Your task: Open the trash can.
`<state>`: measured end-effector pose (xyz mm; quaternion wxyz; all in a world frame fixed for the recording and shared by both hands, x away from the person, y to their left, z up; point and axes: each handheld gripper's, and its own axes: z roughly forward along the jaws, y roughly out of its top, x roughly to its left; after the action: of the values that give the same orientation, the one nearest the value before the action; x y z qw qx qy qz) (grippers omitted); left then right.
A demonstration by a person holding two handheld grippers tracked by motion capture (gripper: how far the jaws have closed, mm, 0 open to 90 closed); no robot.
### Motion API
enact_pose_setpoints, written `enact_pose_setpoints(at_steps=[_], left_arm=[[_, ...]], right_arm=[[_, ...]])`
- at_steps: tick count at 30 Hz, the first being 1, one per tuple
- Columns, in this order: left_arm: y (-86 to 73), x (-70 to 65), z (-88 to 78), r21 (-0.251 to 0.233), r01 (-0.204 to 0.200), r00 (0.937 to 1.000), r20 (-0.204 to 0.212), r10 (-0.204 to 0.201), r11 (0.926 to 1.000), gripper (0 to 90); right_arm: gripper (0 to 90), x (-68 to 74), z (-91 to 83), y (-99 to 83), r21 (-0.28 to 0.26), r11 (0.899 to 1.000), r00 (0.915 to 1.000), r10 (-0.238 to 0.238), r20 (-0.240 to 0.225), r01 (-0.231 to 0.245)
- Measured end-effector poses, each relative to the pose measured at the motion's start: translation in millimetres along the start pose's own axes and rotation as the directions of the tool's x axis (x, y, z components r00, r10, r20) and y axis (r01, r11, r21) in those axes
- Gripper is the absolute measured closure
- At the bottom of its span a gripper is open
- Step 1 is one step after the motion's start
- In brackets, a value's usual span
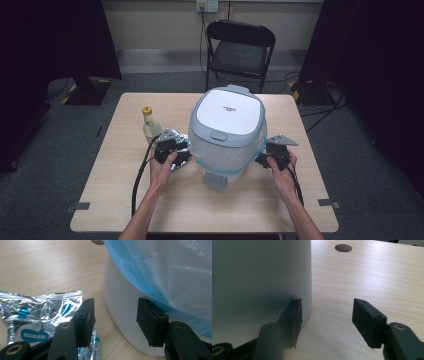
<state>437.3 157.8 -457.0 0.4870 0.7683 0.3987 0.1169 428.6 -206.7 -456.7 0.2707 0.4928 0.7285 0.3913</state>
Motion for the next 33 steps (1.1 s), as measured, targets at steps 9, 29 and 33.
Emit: enact_pose_setpoints(at_steps=[9, 29, 33], left_arm=[[0.9, -7.7, 0.5, 0.023, -0.010, 0.9999, -0.004, 0.010, 0.9997, 37.1], [3.7, -6.6, 9.9, 0.015, -0.011, 0.9996, -0.027, 0.012, 0.9998, 56.1], [4.1, -11.5, 4.7, 0.038, -0.041, 0.9987, -0.030, 0.042, 0.9984, 57.8]], right_arm=[[47.0, -9.4, 16.6, 12.6, 0.009, 1.000, 1.0000, 0.008, 0.003, -0.008], [57.2, -8.1, 8.8, 15.2, -0.055, 0.998, 0.9979, -0.026, -0.060, 0.023], [65.2, -4.9, 8.9, 15.4, -0.048, 0.999, 0.9957, -0.013, -0.092, 0.009]])
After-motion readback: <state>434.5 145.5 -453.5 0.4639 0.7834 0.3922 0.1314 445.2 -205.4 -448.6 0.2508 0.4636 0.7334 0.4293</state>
